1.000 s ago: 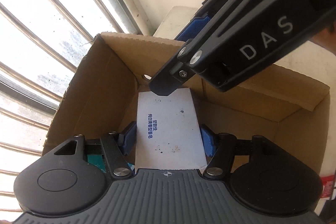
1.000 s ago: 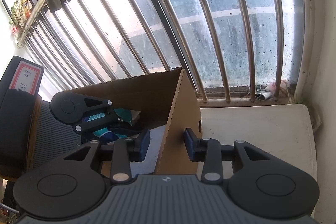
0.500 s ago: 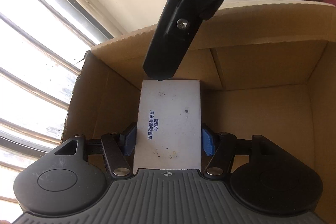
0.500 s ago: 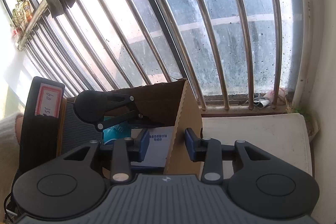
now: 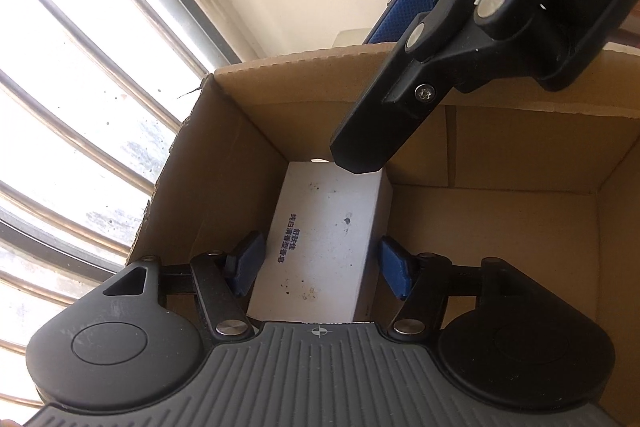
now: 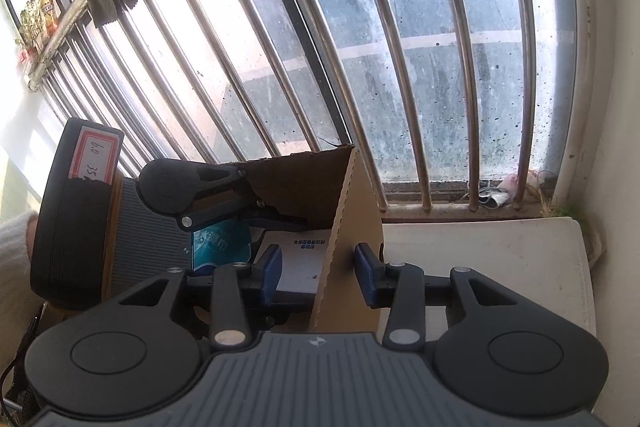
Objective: Organize objects
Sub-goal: 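Withdraw the right tool from the box toward the red toothpaste tube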
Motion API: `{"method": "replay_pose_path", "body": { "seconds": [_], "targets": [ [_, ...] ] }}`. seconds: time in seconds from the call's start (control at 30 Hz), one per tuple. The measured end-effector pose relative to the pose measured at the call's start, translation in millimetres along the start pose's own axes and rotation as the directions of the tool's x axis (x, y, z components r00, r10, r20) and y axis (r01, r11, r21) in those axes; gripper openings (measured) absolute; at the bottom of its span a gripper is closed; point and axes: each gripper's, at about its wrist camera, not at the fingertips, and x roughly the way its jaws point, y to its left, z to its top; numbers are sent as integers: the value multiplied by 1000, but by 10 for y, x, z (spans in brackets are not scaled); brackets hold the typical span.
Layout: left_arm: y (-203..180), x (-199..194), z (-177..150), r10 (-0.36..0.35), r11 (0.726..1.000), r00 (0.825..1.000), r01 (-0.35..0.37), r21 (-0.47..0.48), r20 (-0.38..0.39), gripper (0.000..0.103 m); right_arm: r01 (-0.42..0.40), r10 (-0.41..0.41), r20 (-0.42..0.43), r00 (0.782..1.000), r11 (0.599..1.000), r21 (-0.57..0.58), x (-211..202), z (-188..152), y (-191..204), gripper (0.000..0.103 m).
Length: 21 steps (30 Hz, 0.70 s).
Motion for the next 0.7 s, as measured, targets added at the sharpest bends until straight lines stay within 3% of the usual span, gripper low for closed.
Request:
{"method": "replay_pose_path", "body": {
  "seconds": [0.13, 0.27, 0.33, 0.43, 0.7],
  "targets": [
    [-83, -67, 23, 19, 1000, 1000, -19, 17, -4, 63, 13, -13, -1, 1000, 1000, -16, -3, -2, 34, 44],
    [-209, -130, 58, 74, 997, 997, -74, 37, -23, 64, 17, -17, 3, 1000, 1000, -12, -4, -3, 25, 44],
    [-333, -229, 66, 136, 989, 991, -135, 58, -16, 66, 19, -19, 8, 1000, 1000, -12, -7, -5, 24, 44],
    [-508, -492, 70, 227, 968, 974, -227, 105, 13, 68, 15, -15, 6, 1000, 1000, 8, -40, -31, 11, 44],
    [-910, -1451, 141, 410, 909, 909, -414, 50, 74, 75, 30, -30, 68, 997, 1000, 5, -553, -137, 118, 44]
  ]
}}
